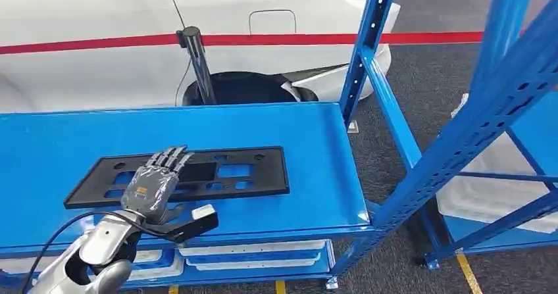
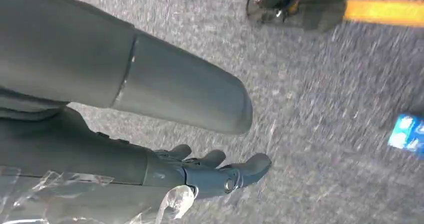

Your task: Take the parts from the cabinet and place them on the table.

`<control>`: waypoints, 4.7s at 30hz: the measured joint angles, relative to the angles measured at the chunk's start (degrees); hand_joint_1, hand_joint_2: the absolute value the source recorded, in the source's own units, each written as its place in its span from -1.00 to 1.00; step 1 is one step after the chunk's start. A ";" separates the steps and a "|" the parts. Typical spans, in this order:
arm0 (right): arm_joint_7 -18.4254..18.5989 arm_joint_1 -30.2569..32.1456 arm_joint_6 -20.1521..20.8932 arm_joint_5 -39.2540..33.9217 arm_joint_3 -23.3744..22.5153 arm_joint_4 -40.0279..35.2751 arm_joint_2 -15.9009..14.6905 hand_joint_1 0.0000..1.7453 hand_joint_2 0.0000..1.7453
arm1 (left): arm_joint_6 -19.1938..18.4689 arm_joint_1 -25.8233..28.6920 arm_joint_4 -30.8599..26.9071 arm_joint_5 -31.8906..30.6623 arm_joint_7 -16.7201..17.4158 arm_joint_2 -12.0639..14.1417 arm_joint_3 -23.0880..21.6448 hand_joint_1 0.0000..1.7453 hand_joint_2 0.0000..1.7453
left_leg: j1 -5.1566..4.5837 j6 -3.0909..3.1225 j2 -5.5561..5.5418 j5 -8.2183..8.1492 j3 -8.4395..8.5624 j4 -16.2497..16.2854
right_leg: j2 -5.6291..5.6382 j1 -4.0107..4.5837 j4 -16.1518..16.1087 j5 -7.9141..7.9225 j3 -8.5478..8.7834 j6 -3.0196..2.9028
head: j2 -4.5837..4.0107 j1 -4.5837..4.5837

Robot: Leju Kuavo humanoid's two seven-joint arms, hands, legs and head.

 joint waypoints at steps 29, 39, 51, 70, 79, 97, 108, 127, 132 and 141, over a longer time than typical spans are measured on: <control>-0.92 0.04 -0.37 -0.31 0.15 -0.02 -0.37 -1.00 -1.00 | 2.82 1.63 0.00 1.35 1.07 2.14 4.15 1.00 1.00 | 1.45 -1.94 -0.41 0.27 0.56 -0.70 | 0.19 -1.01 -8.16 3.35 4.81 0.35 | 0.00 0.02; -2.34 0.80 -1.14 -1.38 0.09 -0.02 -0.42 -1.00 -1.00 | 13.06 2.07 -11.66 17.16 -3.53 2.14 7.33 1.00 1.00 | 0.98 -2.54 -0.54 -0.49 0.89 -0.29 | -0.02 -0.95 -11.06 5.80 5.85 0.36 | 0.00 0.24; -2.84 2.27 -2.40 -1.92 -0.31 0.00 -0.07 -1.00 -1.00 | 26.38 15.63 -25.82 49.51 -30.56 -0.50 14.52 1.00 1.00 | 1.59 -4.44 -0.48 -4.58 -5.10 11.60 | 0.48 -1.22 -11.25 5.56 6.27 -1.64 | 0.00 -0.13; -2.62 2.57 -2.93 -1.68 -0.57 0.02 -0.42 -1.00 -1.00 | 23.74 17.98 -30.06 55.89 -31.91 -2.77 18.06 1.00 1.00 | 1.17 -2.91 -0.63 -0.82 1.10 -0.26 | 0.12 -1.46 -10.75 5.12 6.11 0.54 | 0.00 0.04; -1.53 2.70 -3.65 -2.14 -0.57 0.02 0.04 -1.00 -1.00 | 22.71 17.98 -30.03 51.54 -30.40 -3.39 17.44 1.00 1.00 | 1.61 -4.45 -0.63 -9.76 -7.81 19.69 | 0.05 -1.20 -10.93 5.43 6.07 -1.54 | 0.00 -0.24; 0.68 3.06 -3.02 -5.12 -1.73 0.04 0.85 -1.00 -1.00 | 21.62 17.65 -28.09 49.59 -29.92 -7.84 12.35 1.00 1.00 | 1.07 -1.25 2.36 2.24 -2.11 -0.31 | -0.42 -0.97 -0.55 -1.14 5.02 1.07 | 0.00 0.22; 1.55 2.58 -3.13 -4.37 -2.21 0.04 1.01 -1.00 -1.00 | 20.81 16.77 -26.73 49.81 -30.34 -9.00 10.32 1.00 1.00 | 1.31 -4.50 0.67 -8.85 -7.77 15.11 | -0.97 -0.68 -11.32 5.24 6.88 -2.26 | 0.00 0.04; 2.84 2.94 -2.67 -4.57 -2.40 0.15 1.49 -1.00 -1.00 | 20.92 17.26 -23.89 49.46 -30.93 -10.47 8.15 1.00 1.00 | 0.55 -0.47 0.41 1.21 0.66 -2.21 | 0.07 -1.04 7.34 1.53 -1.26 1.38 | 0.00 0.22; 2.73 2.82 -2.58 -4.44 -2.40 0.18 1.53 -1.00 -1.00 | 21.02 17.49 -23.48 49.07 -30.93 -10.58 7.96 1.00 1.00 | 0.33 -1.88 0.62 3.05 -1.95 -0.31 | -0.13 -0.84 -13.20 0.97 13.60 0.40 | 0.00 0.35; 2.73 2.71 -2.95 -4.81 -2.40 0.20 1.79 -1.00 -1.00 | 21.13 18.69 -22.78 48.15 -31.01 -10.69 7.91 1.00 1.00 | 1.27 -4.25 0.18 -8.70 -7.42 19.48 | -0.55 -0.94 -12.84 6.00 7.63 -1.75 | 0.00 0.13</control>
